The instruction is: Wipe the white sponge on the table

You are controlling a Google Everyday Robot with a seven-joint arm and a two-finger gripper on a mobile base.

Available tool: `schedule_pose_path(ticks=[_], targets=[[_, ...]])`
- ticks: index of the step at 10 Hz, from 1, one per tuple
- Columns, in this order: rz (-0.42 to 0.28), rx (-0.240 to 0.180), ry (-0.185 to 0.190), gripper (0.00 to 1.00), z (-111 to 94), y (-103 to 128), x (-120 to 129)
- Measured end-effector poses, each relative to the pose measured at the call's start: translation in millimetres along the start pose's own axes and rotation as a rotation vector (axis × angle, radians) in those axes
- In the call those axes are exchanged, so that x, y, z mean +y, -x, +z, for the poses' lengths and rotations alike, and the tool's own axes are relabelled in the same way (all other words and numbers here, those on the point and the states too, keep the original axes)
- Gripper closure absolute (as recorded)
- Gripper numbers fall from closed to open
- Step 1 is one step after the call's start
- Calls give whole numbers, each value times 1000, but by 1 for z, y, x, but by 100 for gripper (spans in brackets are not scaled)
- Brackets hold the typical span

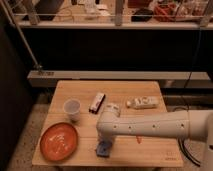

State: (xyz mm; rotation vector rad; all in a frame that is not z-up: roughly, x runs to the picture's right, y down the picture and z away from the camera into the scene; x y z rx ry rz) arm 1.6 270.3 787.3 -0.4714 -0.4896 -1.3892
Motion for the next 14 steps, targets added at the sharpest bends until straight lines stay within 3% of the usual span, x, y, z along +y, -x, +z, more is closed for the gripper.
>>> schedule_pose_path(ticks=[2,4,8,11,14], targets=[[-14,24,10,68,8,-32,-14],[9,46,11,68,10,-64,-8],[125,85,22,68,7,-109,55],[213,81,48,68,4,-106,107],[259,60,85,68,-2,-62,142]])
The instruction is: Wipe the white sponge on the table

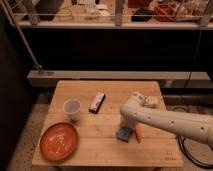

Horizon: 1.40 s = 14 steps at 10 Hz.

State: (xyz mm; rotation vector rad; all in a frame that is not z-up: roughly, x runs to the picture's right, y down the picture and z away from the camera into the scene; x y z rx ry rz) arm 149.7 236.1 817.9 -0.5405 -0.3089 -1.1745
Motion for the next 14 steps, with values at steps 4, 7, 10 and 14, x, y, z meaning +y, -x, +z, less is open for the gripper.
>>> schedule_pose_path(ticks=[4,7,10,14], targets=[[-45,-32,37,68,-12,62,15],[-132,-52,-4,68,-15,88,-26],[-251,-69,-72,68,-13,105,-92],[-321,-58,-136,68,-1,65,-144]])
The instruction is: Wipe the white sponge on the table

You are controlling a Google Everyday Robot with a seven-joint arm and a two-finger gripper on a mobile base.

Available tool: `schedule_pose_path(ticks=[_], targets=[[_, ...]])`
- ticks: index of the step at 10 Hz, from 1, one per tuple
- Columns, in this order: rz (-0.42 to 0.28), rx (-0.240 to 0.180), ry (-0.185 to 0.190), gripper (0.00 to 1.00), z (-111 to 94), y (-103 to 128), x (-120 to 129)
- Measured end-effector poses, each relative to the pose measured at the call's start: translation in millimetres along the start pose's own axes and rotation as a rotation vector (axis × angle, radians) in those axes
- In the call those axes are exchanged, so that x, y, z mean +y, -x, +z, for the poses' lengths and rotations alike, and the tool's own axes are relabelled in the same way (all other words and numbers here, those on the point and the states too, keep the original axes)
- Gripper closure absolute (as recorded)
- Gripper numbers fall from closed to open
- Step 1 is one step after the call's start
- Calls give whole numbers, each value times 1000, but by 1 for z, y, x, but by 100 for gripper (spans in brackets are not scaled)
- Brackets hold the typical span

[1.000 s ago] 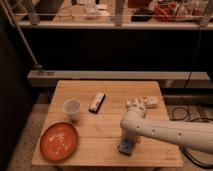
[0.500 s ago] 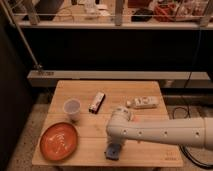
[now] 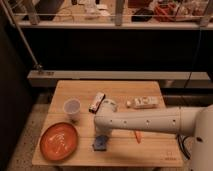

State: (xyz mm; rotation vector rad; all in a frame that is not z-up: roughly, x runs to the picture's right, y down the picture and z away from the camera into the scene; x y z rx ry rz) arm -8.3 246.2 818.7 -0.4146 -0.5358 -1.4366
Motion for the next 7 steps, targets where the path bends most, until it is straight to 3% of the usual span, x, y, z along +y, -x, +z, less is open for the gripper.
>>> schedule_pose_path(ticks=[2,4,7], targets=[[14,17,-12,68,3,-26,2],[12,10,-6,69,3,-23,3],[70,21,1,91,-1,-36,22]])
